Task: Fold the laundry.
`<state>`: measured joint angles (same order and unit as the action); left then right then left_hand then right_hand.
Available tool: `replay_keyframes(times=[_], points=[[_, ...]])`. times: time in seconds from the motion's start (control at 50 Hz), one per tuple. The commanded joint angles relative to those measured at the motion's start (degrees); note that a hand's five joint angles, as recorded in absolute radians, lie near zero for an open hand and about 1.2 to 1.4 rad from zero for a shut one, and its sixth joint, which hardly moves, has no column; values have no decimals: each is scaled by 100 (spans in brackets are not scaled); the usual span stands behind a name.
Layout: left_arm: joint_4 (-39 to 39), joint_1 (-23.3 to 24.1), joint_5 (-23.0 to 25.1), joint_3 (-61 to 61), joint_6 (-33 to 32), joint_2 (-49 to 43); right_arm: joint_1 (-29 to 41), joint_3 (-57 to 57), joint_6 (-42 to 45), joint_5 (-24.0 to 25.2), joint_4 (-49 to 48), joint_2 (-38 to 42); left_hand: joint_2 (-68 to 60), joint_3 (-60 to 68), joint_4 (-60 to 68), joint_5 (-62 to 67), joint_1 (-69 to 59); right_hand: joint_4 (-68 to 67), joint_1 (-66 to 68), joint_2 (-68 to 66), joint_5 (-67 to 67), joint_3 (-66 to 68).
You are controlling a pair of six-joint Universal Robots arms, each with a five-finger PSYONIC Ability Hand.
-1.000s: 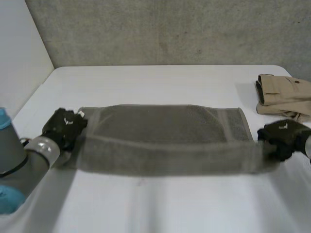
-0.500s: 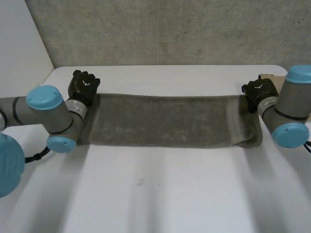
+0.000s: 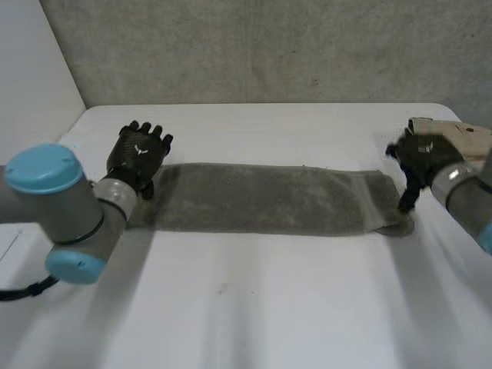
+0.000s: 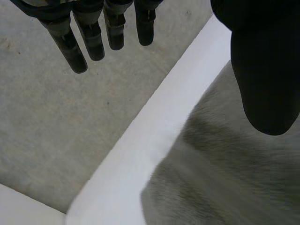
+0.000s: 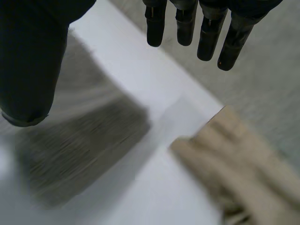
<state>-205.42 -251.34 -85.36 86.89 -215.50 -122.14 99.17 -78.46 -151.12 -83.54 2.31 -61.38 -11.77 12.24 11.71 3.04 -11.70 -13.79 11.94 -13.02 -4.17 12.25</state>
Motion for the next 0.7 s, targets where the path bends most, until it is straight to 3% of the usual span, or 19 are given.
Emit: replay_keyframes(times=[0.02,0.28,0.32,0.34,0.38,0.54,0.62,0.7], points=[[-51,-29,37,978,948,691,-310,-1021,-356,232,-352,-49,177,-224,-171,-304,170,-333,518,-410,-296,488],[-51,-73,28,1084,1133,700,-477,-917,-673,549,-1180,680,177,-224,-171,-304,170,-2688,2873,-2765,-2651,2843],[-51,-73,28,1084,1133,683,-495,-855,-690,567,-1206,785,177,-224,-171,-304,170,-3760,3945,-3837,-3723,3915],[-51,-73,28,1093,1133,682,-521,-820,-725,575,-1224,838,177,-224,-171,-304,170,-5216,5401,-5293,-5179,5371],[-51,-64,20,1102,1133,682,-548,-794,-761,593,-1224,865,177,-224,-171,-304,170,-6613,6798,-6690,-6576,6768],[-51,-64,2,1181,1133,700,-732,-881,-638,558,-1145,532,177,-224,-171,-304,170,-6621,6806,-6698,-6583,6775],[-42,-73,-7,1198,1133,744,-1258,-1144,-279,637,-1040,127,177,-224,-171,-304,170,-6621,6806,-6698,-6583,6775],[-42,-82,-24,1207,1133,797,-1900,-1364,634,628,-1031,-110,177,-224,-171,-304,170,-6621,6806,-6698,-6583,6775]])
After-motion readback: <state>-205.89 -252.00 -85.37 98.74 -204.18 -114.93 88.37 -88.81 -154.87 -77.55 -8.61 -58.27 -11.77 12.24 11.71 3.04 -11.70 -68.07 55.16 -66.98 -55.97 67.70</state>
